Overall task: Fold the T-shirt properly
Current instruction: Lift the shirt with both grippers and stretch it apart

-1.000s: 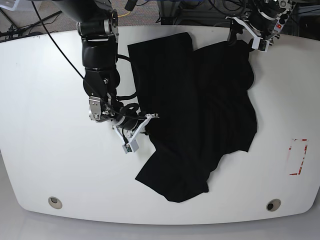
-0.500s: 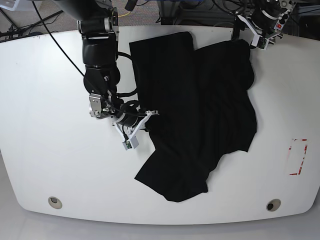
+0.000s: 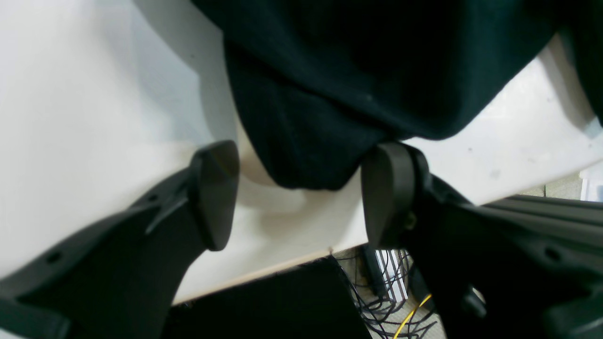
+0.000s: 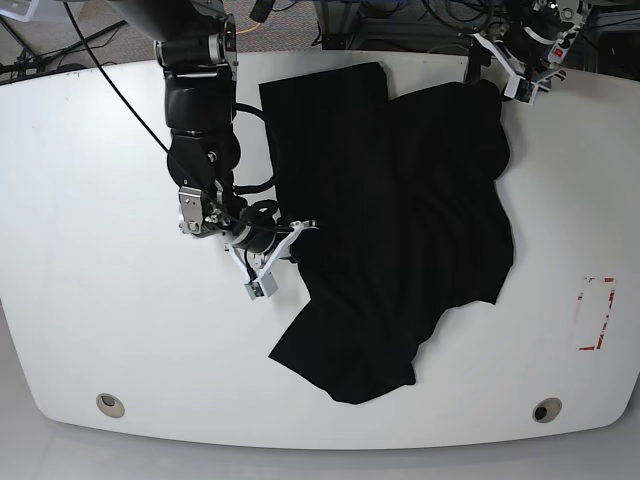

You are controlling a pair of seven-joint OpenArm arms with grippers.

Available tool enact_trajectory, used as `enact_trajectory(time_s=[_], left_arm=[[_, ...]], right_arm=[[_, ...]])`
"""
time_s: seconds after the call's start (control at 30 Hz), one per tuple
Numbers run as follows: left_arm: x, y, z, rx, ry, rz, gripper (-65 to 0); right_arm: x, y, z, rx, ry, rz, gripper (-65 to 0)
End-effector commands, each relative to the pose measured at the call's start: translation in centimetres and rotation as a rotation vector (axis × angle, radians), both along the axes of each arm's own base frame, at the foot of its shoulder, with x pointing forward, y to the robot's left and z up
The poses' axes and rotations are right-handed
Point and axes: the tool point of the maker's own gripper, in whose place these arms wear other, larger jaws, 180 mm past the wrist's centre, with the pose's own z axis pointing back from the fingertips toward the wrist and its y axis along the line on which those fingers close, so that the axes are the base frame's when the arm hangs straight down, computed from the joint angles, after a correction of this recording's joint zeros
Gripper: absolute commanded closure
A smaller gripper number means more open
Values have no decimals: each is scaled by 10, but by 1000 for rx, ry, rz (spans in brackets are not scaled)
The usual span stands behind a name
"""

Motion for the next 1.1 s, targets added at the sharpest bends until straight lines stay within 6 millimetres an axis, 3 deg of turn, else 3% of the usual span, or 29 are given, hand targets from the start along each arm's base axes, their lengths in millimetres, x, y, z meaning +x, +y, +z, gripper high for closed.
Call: enact_trajectory(time_s=[0.0,0.1,0.43,0.7,0.77,0.9,1.0,1.07], left_arm=[[8,-4,7,-11,-37,-10,-379],[8,-7,7,-17,-36,-16,-354],[15,-2,-4,-17,-28,2,-10],[18,1,0,-12,-44,7,0],[26,10,11,9,-79,19,0],[41,17,33,37,-151,29,0],[68,29,57,79,-247,91,0],[74,33,66,94,-276,114,0]], right_arm=[[16,2,21,24,-66,-5,0],[17,2,22,24,-68,-5,0],[17,2,22,23,-70,-3,0],[18,0,25,21,-80,-6,0],[17,-11,27,0,-97,-13,0],[19,-27,51,-38,-187,-19,0],[18,-49,57,-93,-221,-22,0],[18,-60,60,-119,-232,-26,0]])
